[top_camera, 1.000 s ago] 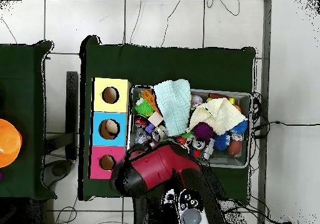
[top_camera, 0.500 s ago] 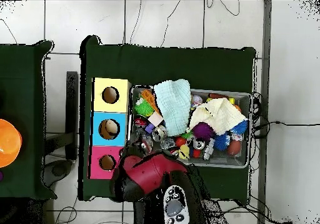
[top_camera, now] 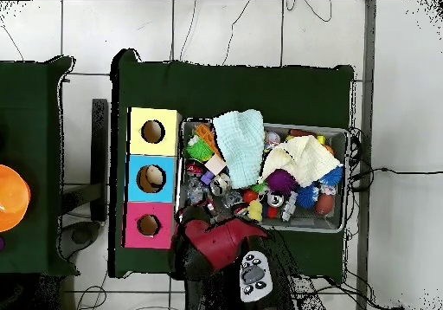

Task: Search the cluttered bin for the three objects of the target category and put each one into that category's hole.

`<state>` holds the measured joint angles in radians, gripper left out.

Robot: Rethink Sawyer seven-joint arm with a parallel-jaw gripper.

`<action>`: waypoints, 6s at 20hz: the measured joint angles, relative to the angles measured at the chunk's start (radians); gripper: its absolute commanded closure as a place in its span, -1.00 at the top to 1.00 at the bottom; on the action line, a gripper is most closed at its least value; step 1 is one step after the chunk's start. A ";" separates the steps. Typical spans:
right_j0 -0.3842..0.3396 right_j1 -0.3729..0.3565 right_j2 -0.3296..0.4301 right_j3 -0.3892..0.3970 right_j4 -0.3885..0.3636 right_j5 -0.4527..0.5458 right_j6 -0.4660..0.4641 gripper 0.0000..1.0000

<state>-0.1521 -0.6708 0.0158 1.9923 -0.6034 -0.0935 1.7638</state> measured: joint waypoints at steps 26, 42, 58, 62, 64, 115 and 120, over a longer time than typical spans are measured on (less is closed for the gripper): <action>0.060 0.197 -0.097 -0.049 0.095 -0.205 0.000 1.00; 0.066 0.256 -0.104 -0.055 0.117 -0.224 0.000 1.00; 0.068 0.320 -0.141 -0.066 0.124 -0.432 0.000 1.00; 0.067 0.327 -0.145 -0.067 0.124 -0.454 0.000 1.00; 0.064 0.327 -0.144 -0.069 0.125 -0.455 0.000 1.00; -0.107 0.252 0.020 0.033 0.056 -0.556 0.000 -1.00; -0.108 0.265 0.012 0.033 0.056 -0.595 0.000 -1.00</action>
<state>-0.2596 -0.4055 0.0280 2.0255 -0.5474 -0.6884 1.7638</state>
